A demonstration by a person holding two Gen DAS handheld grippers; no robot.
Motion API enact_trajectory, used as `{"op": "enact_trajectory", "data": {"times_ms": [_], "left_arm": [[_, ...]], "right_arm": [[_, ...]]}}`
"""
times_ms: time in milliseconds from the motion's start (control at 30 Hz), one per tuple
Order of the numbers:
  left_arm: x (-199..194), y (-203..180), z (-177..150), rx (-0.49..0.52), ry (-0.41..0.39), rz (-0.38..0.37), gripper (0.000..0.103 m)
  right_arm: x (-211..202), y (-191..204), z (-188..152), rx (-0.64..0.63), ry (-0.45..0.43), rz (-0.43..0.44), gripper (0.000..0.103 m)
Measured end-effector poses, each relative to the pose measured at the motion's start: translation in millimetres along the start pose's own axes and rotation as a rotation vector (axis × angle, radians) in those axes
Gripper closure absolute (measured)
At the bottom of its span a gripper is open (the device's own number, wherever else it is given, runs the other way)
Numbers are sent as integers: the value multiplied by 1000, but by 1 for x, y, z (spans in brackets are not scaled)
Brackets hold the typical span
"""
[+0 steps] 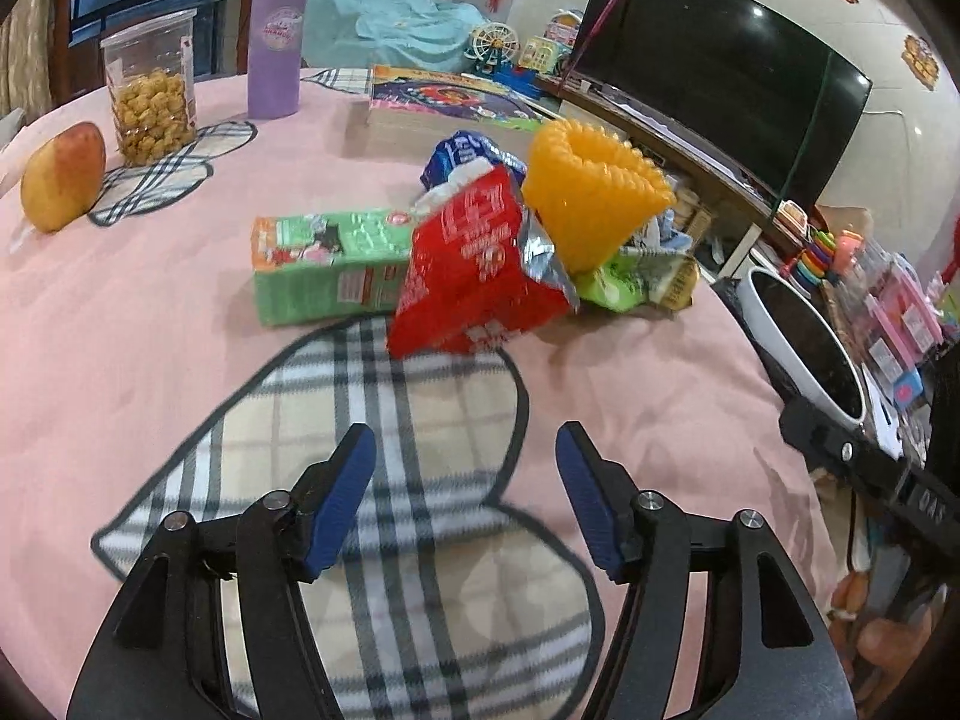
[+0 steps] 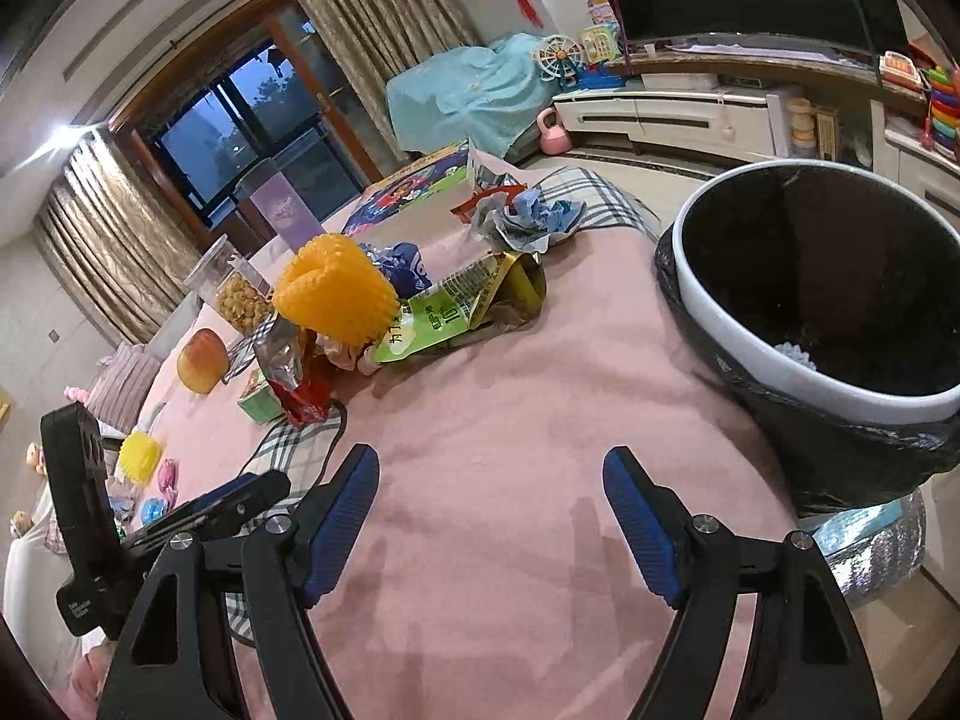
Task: Collect trash
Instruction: 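Move both tools back toward the orange foam net and remaining items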
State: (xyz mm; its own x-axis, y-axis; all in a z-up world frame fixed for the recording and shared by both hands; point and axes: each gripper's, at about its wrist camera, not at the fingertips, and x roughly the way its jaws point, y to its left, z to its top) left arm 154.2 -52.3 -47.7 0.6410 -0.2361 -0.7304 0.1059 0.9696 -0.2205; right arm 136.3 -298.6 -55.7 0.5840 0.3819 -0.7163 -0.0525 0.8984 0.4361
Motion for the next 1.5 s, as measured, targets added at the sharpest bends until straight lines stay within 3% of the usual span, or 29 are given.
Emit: {"op": "enact_trajectory", "data": {"times_ms": [133,300,333,433,467,500,533,800,967,1033,1100,1167,1233,1267,1300,1500], "left_arm": [[12,-6,14,12,-18,25,23],[29,-8,29,7,-19,59,23],[30,-7,31,7,-22,64,28],[31,-4,34,14,-30,24,73],[32,-2,34,16,-25,12,80],[32,-1,33,15,-23,4,97],[33,1,32,14,-16,-4,102],[8,28,16,-19,-38,-18,102],[8,36,14,-34,-9,-41,102],[8,33,17,-37,-13,-54,98],[8,29,24,-37,-23,-71,84],[7,24,31,-34,-44,-79,63],[8,19,36,-29,-59,-84,52],[11,16,39,-28,-53,-77,37],[13,14,40,-31,-50,-68,32],[37,5,46,-19,-29,-21,30]], "right_arm": [[3,-2,-2,13,8,3,24],[7,-3,-2,25,13,4,24],[7,-3,-1,27,12,4,24],[11,-2,1,31,13,10,24],[12,-1,1,31,13,14,24],[14,1,2,29,13,18,24],[16,3,3,27,14,22,24],[35,28,4,-16,36,67,24],[44,39,4,-38,47,79,24],[46,41,6,-38,44,82,24],[45,41,8,-37,35,80,24],[43,37,9,-29,28,73,24],[43,33,10,-16,27,67,24],[43,30,11,-8,25,63,24],[43,27,11,-1,24,61,24],[45,17,13,24,25,51,24]]}}
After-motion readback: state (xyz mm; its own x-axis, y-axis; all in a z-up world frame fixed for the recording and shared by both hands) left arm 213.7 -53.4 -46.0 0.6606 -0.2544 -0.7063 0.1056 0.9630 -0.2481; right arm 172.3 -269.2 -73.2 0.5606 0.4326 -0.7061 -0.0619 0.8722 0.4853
